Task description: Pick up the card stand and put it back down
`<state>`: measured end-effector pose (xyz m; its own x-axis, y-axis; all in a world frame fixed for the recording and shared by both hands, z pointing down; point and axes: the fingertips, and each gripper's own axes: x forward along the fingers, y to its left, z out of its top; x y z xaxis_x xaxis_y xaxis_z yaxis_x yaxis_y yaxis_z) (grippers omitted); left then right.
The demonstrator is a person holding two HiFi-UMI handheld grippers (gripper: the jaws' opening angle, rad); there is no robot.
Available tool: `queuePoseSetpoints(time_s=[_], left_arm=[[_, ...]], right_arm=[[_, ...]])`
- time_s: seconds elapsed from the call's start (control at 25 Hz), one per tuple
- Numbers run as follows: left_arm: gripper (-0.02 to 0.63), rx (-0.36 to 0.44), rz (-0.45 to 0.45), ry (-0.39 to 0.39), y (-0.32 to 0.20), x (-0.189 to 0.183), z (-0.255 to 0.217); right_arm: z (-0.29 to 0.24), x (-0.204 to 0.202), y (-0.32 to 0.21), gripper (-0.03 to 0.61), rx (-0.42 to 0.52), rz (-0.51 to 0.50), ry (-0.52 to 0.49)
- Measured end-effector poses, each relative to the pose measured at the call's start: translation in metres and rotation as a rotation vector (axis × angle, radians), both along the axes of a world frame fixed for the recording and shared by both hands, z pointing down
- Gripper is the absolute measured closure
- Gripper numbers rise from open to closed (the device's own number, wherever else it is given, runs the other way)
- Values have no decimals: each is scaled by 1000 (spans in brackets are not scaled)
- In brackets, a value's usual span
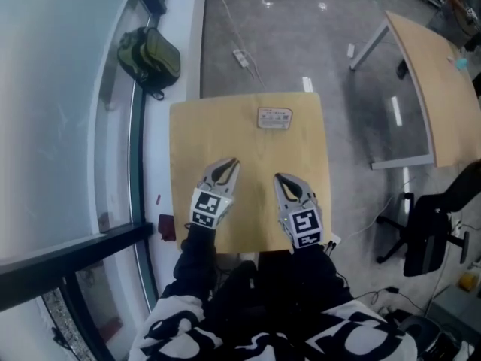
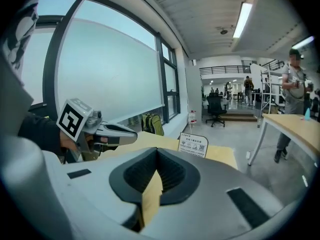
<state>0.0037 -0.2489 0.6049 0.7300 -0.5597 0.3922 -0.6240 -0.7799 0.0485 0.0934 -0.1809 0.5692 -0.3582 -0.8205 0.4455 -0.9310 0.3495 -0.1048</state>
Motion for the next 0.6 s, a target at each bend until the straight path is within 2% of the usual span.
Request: queuePoseSetpoints(time_s=[0.24,0.6], left_arm=[[584,-26,10,-31,-49,14,26],[553,-28,60,-61,-107,38,52]], right_arm=[[26,22,-31,555,14,-19,53],[49,40,-69,555,-6,7,25]])
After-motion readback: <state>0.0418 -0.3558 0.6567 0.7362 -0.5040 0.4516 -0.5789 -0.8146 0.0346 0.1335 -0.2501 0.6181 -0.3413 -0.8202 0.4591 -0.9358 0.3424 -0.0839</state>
